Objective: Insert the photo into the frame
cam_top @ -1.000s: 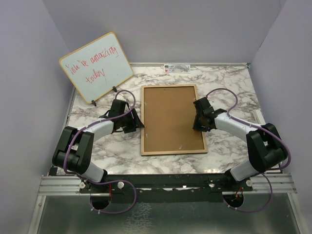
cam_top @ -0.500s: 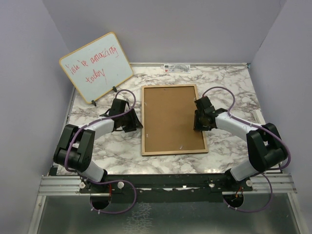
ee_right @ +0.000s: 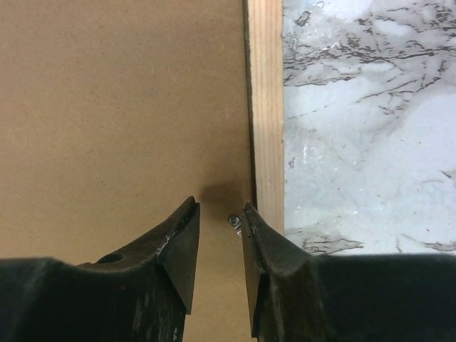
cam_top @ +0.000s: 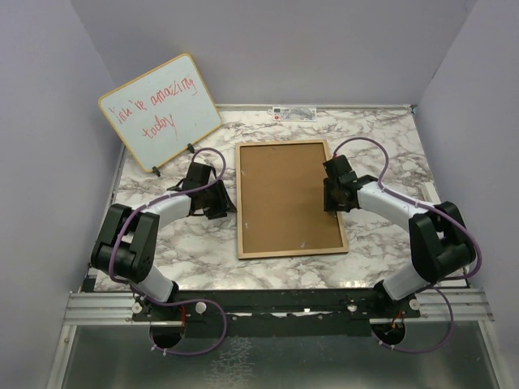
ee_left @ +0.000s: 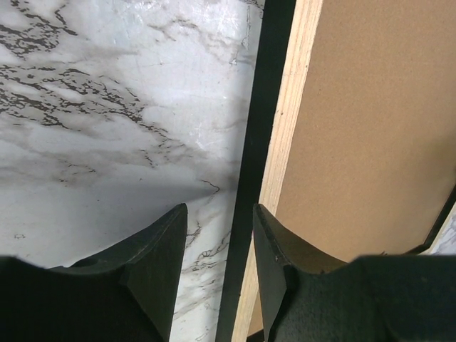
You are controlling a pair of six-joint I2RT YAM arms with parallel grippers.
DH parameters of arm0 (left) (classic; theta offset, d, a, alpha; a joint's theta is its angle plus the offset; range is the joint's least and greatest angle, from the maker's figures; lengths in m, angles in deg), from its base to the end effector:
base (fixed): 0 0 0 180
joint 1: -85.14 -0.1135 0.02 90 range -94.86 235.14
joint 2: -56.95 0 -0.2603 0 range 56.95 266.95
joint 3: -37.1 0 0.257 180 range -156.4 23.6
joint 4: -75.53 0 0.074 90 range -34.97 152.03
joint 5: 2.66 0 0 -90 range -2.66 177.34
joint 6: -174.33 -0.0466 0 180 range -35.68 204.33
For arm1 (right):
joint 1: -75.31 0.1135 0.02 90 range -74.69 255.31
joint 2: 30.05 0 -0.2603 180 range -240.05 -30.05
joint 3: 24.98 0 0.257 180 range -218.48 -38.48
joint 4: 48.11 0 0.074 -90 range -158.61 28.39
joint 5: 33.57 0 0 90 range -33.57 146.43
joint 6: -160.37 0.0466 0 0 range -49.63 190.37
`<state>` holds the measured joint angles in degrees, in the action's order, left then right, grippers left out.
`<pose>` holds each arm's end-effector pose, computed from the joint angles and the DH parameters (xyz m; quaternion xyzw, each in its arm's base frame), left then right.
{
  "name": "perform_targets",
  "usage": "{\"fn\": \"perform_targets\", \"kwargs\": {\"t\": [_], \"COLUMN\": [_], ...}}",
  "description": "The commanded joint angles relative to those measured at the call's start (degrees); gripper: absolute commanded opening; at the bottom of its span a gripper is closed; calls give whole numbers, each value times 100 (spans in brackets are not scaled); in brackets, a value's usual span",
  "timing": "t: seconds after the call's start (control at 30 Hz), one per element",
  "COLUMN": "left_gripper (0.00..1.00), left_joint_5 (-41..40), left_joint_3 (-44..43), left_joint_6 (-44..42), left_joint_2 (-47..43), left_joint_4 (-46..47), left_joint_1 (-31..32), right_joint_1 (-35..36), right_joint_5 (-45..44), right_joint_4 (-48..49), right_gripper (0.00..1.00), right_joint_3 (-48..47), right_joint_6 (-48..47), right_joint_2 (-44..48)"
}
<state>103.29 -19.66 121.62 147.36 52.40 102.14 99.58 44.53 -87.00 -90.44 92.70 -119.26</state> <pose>0.2840 -0.1002 0.1320 -0.1281 0.9412 -0.2475 0.1913 0.2835 0.1173 0.1640 0.0082 0.9667 0.0005 0.2559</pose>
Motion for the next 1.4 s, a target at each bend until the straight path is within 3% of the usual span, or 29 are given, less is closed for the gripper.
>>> {"fn": "perform_targets", "kwargs": {"t": [0.0, 0.47, 0.77, 1.13, 1.37], "left_gripper": [46, 56, 53, 50, 51], "left_joint_5": [-587, 499, 203, -101, -58], "left_joint_3": [335, 546, 504, 451, 341], "left_joint_6": [-290, -278, -334, -355, -364], "left_joint_2": [343, 106, 336, 390, 305], "left_joint_4": [-692, 32, -231, -459, -487], "left_joint_1": [6, 6, 6, 6, 6], "right_joint_1": [-28, -28, -31, -32, -43], "right_joint_5": [405, 224, -39, -384, 130], "right_joint_4": [-166, -727, -446, 10, -278], "right_gripper": [36, 38, 37, 28, 36], "right_joint_3": [-139, 52, -27, 2, -140], "right_joint_6": [-54, 446, 378, 433, 400], "right_joint_2": [44, -11, -363, -96, 627]}}
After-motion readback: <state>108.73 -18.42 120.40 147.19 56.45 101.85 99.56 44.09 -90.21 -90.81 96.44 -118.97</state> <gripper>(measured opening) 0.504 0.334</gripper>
